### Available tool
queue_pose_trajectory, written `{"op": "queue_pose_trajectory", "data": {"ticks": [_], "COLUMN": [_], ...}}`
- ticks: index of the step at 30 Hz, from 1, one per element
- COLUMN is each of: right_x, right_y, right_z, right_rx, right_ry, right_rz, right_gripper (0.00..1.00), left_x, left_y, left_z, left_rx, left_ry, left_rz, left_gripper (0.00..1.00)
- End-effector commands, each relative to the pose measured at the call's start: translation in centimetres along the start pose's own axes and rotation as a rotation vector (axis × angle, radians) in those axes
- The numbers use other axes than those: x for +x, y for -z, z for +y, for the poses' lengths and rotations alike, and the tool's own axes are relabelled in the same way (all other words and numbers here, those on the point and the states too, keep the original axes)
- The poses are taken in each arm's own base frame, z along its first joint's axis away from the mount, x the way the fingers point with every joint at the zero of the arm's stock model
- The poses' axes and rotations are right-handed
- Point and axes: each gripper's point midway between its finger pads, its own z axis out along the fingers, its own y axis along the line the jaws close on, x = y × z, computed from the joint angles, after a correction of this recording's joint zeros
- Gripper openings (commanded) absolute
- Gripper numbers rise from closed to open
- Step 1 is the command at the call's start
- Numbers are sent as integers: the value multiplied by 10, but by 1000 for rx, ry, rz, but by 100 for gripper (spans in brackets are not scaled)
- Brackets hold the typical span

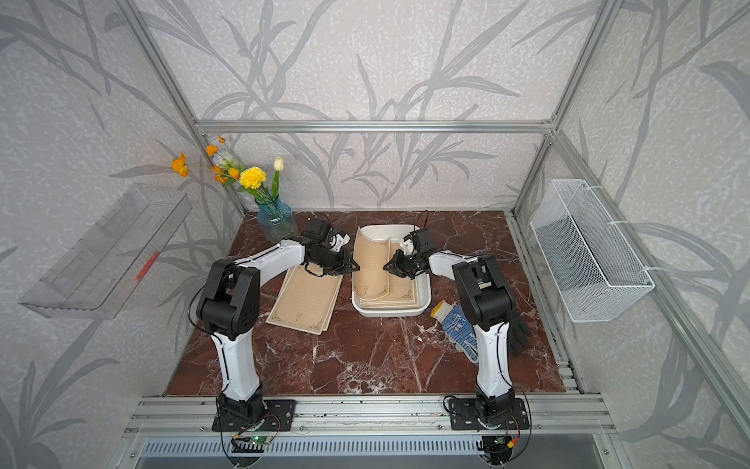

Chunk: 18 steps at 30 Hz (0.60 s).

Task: Take out the stationery paper from the storage box
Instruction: Pick up the stationery paper from the storage box.

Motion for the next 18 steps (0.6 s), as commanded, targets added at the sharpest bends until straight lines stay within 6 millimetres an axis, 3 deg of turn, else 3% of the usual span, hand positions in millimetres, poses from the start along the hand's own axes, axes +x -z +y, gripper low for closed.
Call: {"op": "queue_pose_trajectory", "data": {"ticks": [1,6,9,18], "right_x": [-3,-3,-5,-13], "right_y": [-1,4,7,40], "right_z": [-1,-4,-2,23], "right_rx": [11,70,76,115], "right_ry": [-3,11,13,99], "right_rz": [19,32,26,-27], "right_gripper": [18,16,1,0], "left_x": [-2,-4,-6,-11], "left_y": [-3,1,5,20], "left_z": [-8,-10,-12,-18], "left_rx": [17,15,11,-9], "left_ry": [-21,-37,-50,-74], "left_rz": [6,-6,-18,-55], "left_gripper": [23,29,36,47]}}
